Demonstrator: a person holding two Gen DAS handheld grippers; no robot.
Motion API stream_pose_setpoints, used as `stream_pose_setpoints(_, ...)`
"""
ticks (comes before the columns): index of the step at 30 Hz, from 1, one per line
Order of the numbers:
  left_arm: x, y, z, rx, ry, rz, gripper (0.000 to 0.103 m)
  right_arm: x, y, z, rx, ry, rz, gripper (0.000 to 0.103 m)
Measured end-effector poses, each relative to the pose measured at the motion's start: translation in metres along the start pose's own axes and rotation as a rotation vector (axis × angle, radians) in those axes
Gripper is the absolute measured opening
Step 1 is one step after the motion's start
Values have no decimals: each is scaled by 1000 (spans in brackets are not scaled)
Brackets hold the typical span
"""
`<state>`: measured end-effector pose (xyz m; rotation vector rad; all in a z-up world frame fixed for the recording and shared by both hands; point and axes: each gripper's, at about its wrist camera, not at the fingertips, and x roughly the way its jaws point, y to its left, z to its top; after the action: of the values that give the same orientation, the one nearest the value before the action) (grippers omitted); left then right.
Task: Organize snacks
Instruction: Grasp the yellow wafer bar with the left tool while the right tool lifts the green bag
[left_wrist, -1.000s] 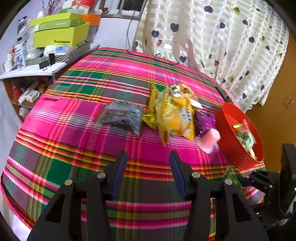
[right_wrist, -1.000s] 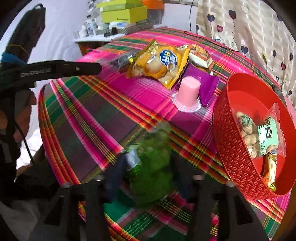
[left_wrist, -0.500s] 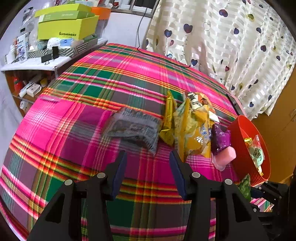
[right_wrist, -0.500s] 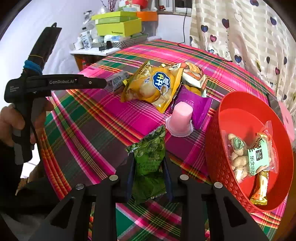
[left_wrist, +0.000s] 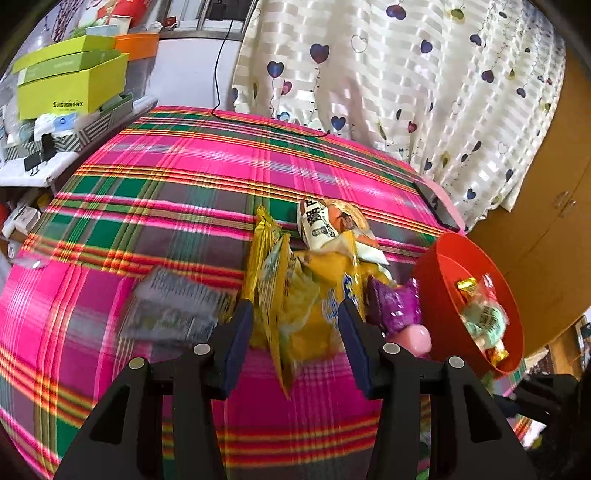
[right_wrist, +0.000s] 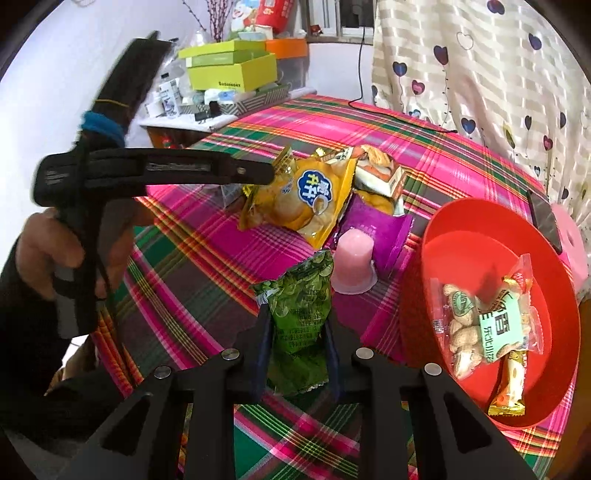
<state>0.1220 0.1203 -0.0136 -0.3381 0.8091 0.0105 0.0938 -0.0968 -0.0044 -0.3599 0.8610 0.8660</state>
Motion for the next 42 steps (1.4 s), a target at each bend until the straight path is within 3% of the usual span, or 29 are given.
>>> stream_pose_setpoints(6, 21, 1, 10, 12, 8, 21, 49, -5, -5, 2, 10, -16, -1, 23)
stream_pose_setpoints(14, 22, -9, 4, 52, 27, -82, 49, -4, -13, 0, 30, -11, -2, 23)
stream_pose_setpoints(28, 32, 8, -1, -84, 119, -214, 49, -2, -13, -1, 32, -6, 12, 23)
stream_pose_setpoints(29, 32, 8, -1, -83, 120, -218, 46, -2, -14, -1, 31, -7, 11, 23)
stream_pose_setpoints(30, 31, 6, -1, -77, 115, -224, 32, -2, -14, -1, 32, -9, 10, 23)
stream_pose_setpoints(33, 24, 2, -2, -48, 90, -189, 20, -4, -14, -1, 34, -16, 4, 23)
stream_pose_setpoints(42, -17, -18, -4, 17, -21, -118, 14, -18, -16, 1, 50, -56, -18, 23)
